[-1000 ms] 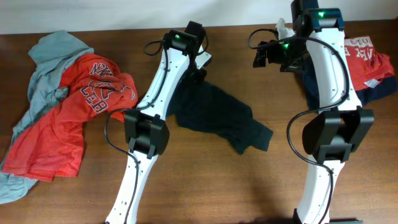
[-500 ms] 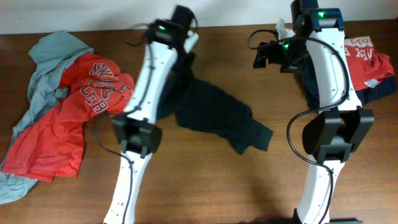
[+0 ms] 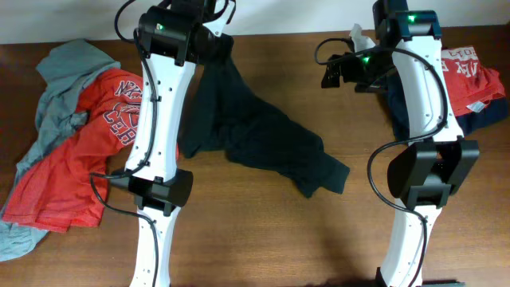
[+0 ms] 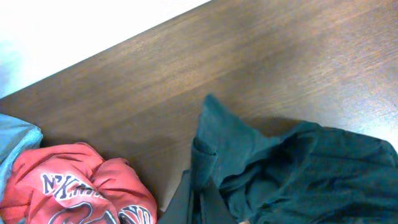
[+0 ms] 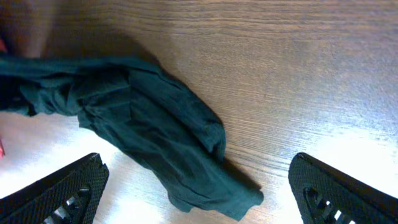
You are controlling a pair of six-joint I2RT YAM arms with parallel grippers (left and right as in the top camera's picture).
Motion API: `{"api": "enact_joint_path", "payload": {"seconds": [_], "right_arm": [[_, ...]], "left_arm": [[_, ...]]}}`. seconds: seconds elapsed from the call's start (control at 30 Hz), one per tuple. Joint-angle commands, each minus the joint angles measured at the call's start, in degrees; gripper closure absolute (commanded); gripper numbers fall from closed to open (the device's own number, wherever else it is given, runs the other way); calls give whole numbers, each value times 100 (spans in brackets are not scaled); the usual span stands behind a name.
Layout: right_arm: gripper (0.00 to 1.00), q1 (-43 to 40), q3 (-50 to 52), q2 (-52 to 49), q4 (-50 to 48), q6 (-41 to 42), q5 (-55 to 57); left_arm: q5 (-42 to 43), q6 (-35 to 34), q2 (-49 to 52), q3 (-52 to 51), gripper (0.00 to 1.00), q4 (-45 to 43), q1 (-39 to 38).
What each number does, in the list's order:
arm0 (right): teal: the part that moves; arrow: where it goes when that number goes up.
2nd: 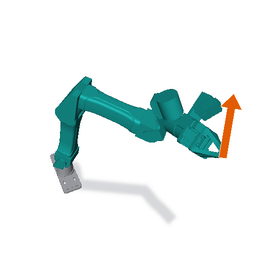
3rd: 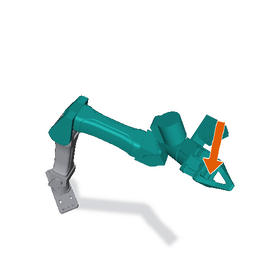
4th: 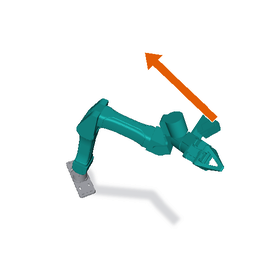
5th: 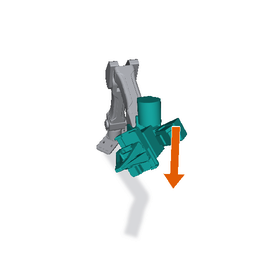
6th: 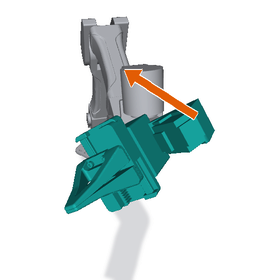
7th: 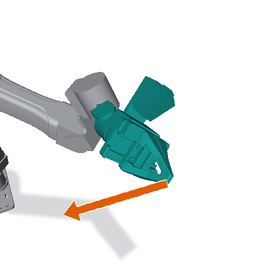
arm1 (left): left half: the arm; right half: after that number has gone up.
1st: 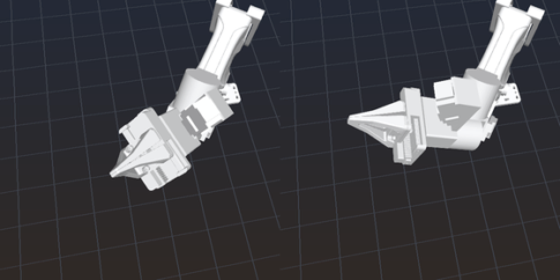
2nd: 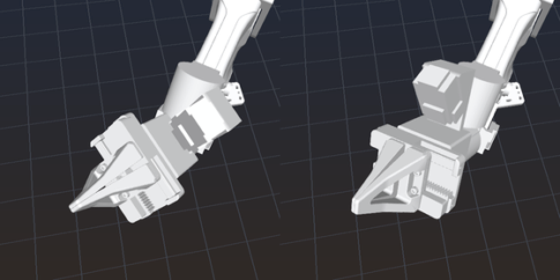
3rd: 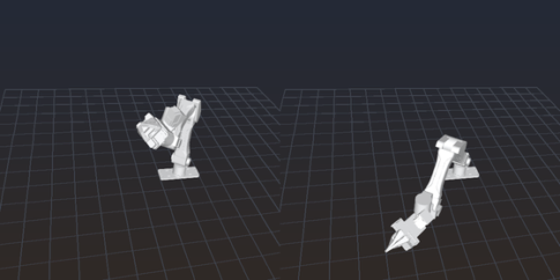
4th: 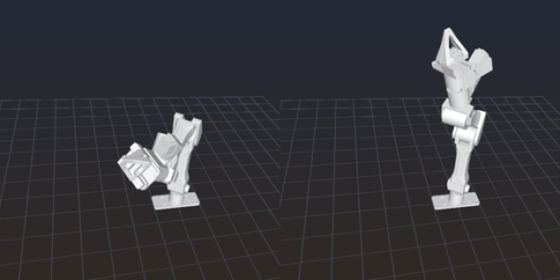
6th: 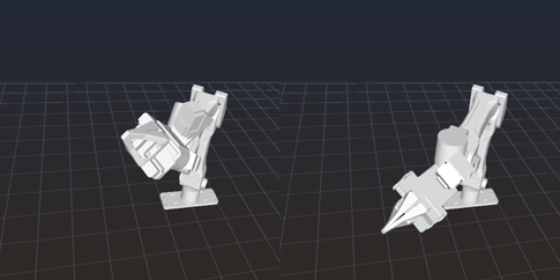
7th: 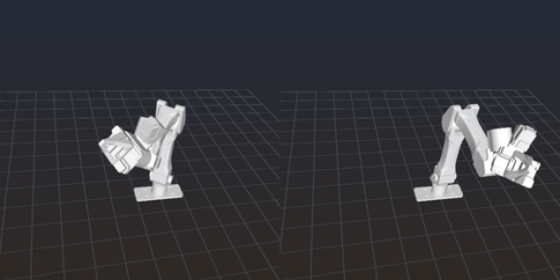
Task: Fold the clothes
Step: 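Lift the black garment's edge upward with the left gripper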
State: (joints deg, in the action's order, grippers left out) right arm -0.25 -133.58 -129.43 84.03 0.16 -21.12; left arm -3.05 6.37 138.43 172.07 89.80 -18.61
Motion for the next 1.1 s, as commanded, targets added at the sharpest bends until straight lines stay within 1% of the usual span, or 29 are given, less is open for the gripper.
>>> {"api": "enact_joint_path", "payload": {"seconds": [0.0,0.17,0.37,0.53,0.73,0.8,0.93,1.07], "right_arm": [[3,-13,31,157,42,-514,-339],[3,26,133,157,144,-1344,-586],[2,162,785,155,-319,-1366,-586],[2,275,1394,155,-778,-1364,-595],[2,291,1617,155,-1084,-1373,-697],[2,297,1620,155,-1139,-1530,-796],[2,326,1631,155,-1217,-1978,-1377],[2,538,1729,155,-1410,-2245,-1547]], "left_arm": [[-66,-7,-402,13,100,-46,15],[-236,-9,-496,13,100,-144,39],[-236,-9,-603,13,99,-214,42],[-238,-9,-898,17,99,-374,68],[-236,-7,-1423,17,99,-529,79],[-214,-9,-1589,17,99,-535,79],[-13,-9,-1781,17,100,-533,79],[94,-11,-1797,17,100,-540,79]]}}
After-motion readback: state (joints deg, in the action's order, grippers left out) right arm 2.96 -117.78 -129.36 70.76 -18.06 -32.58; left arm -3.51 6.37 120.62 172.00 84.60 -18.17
